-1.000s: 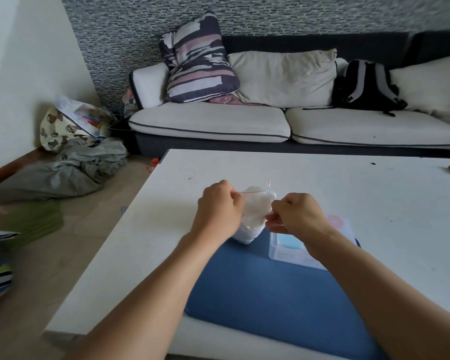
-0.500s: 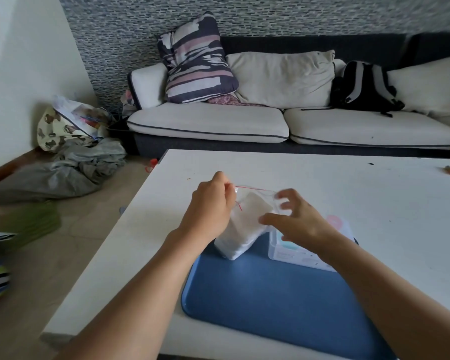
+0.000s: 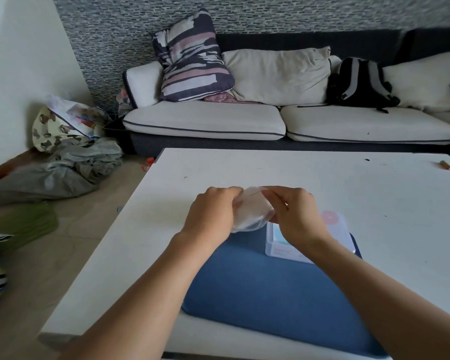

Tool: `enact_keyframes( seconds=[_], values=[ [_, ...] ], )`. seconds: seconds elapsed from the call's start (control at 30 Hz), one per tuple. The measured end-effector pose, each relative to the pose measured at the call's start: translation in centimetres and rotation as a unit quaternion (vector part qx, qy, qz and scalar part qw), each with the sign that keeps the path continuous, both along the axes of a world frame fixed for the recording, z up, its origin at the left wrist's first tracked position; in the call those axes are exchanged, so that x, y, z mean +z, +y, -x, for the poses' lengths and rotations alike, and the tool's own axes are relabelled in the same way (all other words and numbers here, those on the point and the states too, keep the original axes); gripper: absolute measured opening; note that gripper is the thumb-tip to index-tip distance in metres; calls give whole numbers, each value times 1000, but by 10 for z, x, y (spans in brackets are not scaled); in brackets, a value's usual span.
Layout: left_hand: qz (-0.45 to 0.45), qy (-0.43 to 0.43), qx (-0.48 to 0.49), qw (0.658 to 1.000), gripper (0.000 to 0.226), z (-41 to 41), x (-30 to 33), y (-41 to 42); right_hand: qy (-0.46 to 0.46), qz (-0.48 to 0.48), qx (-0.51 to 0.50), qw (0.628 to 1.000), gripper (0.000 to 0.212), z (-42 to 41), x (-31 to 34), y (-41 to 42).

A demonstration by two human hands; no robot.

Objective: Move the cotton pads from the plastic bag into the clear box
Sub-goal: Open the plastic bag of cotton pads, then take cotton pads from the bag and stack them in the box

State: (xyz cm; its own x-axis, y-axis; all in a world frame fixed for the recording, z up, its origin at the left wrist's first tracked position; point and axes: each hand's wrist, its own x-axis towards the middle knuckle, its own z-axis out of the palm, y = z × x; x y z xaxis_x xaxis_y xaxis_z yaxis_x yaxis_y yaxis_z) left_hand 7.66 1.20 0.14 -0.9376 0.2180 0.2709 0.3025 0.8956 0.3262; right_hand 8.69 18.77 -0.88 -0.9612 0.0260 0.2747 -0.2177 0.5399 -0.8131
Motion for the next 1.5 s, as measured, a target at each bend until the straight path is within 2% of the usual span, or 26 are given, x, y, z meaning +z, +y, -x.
enact_keyframes(
  seconds=[0.1,0.17,0.23,0.27,0.33,0.37,0.43,0.5,0.57,0.7,0.77,0.83,0.87,0.93,1.0,1.03,1.1,1.13,1.17,1.23,1.3,1.37,1.43,1.5],
  values=[
    [-48,-4,-22,999,38,6,-9,-5,-86,-48,39,994,74,2,-1,5],
    [-16,-64,-28,997,35,9,-20,-8,-158,-141,48,976,63,3,0,19],
    [70,-130,-49,988,32,10,-31,-10,-151,-256,14,955,38,0,6,40],
    [101,-163,-61,980,40,9,-35,-10,-149,-323,8,935,45,-3,8,50],
    [123,-203,-70,969,61,6,-35,-11,-161,-442,19,882,85,-6,7,67],
    [126,-202,-75,968,70,5,-33,-11,-176,-468,21,866,95,-5,3,72],
    [116,-189,-81,972,84,3,-26,-10,-193,-487,19,851,87,-6,-1,73],
    [81,-165,-94,978,88,-1,-20,-5,-173,-512,14,841,59,-7,0,67],
    [46,-155,-113,980,83,-6,-17,6,-142,-545,17,826,30,-10,3,59],
    [15,-199,-141,970,69,-15,-23,31,-132,-585,41,799,50,-14,-4,43],
    [21,-219,-145,965,71,-17,-26,39,-127,-586,56,799,50,-17,-5,42],
    [28,-231,-147,961,69,-19,-26,43,-119,-581,66,803,39,-22,5,49],
    [27,-235,-145,961,68,-20,-26,45,-118,-569,65,811,32,-24,12,55],
    [33,-234,-131,963,78,-20,-25,47,-118,-504,43,854,39,-25,24,69],
    [30,-228,-115,967,97,-17,-25,47,-82,-410,-33,908,49,-20,31,83],
    [23,-228,-111,967,103,-16,-25,47,-34,-369,-97,924,51,-15,33,90],
    [15,-234,-109,966,105,-15,-24,47,60,-294,-202,932,46,-8,29,100],
    [13,-229,-110,967,101,-14,-23,46,80,-262,-213,938,39,-7,26,101],
    [12,-218,-109,970,98,-12,-20,42,71,-234,-187,951,31,-8,22,98],
    [43,-192,-94,976,109,-7,-15,28,-14,-224,-50,973,18,-14,9,82],
    [125,-202,-44,970,129,-3,-12,7,-94,-273,79,954,12,-24,-3,62],
    [187,-255,16,949,133,-2,-17,-12,-118,-288,145,939,8,-30,-8,47],
    [199,-298,46,933,109,-4,-32,-21,-133,-278,188,932,9,-33,-8,35],
    [169,-302,49,937,62,-5,-43,-26,-140,-293,232,917,19,-34,-8,19]
  ],
)
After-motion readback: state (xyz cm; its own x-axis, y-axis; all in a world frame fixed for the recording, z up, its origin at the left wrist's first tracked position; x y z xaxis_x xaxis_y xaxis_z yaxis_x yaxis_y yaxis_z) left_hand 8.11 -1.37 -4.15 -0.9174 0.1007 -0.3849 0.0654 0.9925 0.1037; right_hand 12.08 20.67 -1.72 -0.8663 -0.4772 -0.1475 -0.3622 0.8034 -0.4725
